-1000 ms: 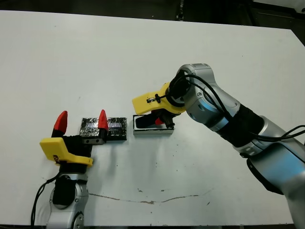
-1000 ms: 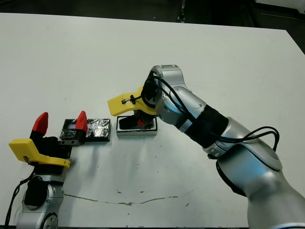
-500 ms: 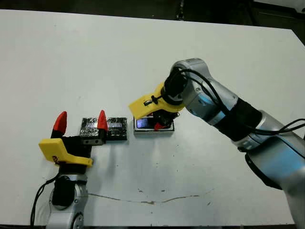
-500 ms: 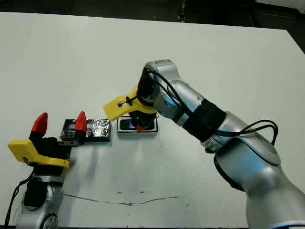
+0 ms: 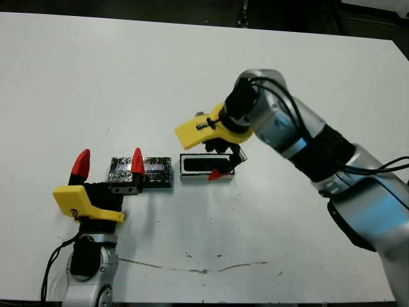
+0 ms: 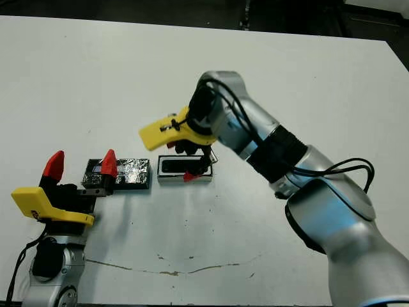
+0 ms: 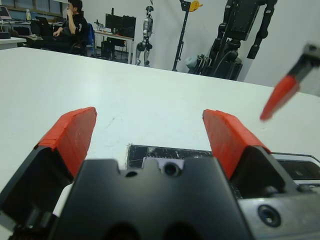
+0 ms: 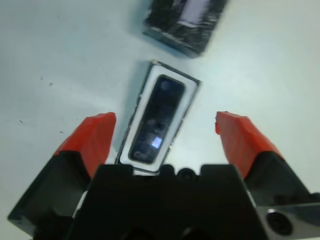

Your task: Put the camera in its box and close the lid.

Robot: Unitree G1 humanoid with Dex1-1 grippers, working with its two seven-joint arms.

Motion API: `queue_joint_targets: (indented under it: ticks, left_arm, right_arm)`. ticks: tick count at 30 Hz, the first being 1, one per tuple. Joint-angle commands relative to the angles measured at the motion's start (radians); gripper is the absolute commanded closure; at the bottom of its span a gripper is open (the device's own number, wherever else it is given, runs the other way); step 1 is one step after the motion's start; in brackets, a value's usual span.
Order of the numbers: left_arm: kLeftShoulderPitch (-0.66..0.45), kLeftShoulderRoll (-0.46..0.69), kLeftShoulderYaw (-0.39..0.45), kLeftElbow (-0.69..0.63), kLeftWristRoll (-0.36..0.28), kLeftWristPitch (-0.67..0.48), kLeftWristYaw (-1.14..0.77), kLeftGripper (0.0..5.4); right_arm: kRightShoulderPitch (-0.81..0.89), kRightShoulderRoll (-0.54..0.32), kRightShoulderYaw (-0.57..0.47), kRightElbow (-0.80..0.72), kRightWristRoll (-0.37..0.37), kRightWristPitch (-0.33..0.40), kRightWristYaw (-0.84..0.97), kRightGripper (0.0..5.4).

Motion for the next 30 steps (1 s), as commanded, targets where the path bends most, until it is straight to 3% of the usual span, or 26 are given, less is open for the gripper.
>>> queue_joint_targets:
  ticks: [1,6,10,13,16,21,25,30]
  left_arm:
    - [0.013,0.003,0.003,0.012,-0.002,-0.004,-0.007,0.00]
    - [0.011,0.005,0.004,0.021,-0.003,-0.021,-0.015,0.00]
    - [0.008,0.009,0.006,0.027,0.005,-0.029,-0.016,0.00]
    - [0.008,0.012,0.008,0.018,-0.007,-0.023,-0.023,0.00]
    - [0.008,0.027,0.013,0.000,-0.011,-0.019,-0.035,0.00]
    - [-0.005,0.077,0.022,-0.038,0.023,-0.024,-0.058,0.00]
    - [-0.028,0.124,0.039,-0.070,-0.010,0.004,-0.098,0.00]
    - [-0.055,0.182,0.059,-0.084,-0.029,0.019,-0.146,0.00]
  right_arm:
    - [-0.055,-0.061,-0.080,-0.061,0.018,-0.014,-0.025,0.01]
    - [-0.071,-0.148,-0.228,-0.107,0.082,-0.059,-0.079,0.01]
    - [0.030,-0.221,-0.382,-0.197,0.150,0.033,-0.173,0.01]
    - [0.214,-0.246,-0.537,-0.348,0.210,0.113,-0.308,0.01]
    - [0.463,-0.217,-0.666,-0.504,0.254,0.169,-0.465,0.01]
    - [0.904,-0.071,-0.802,-0.650,0.344,0.082,-0.678,0.62]
    - [1.129,0.082,-0.863,-0.704,0.431,0.027,-0.823,1.17]
    - [1.307,0.154,-0.851,-0.679,0.481,-0.153,-0.919,1.96]
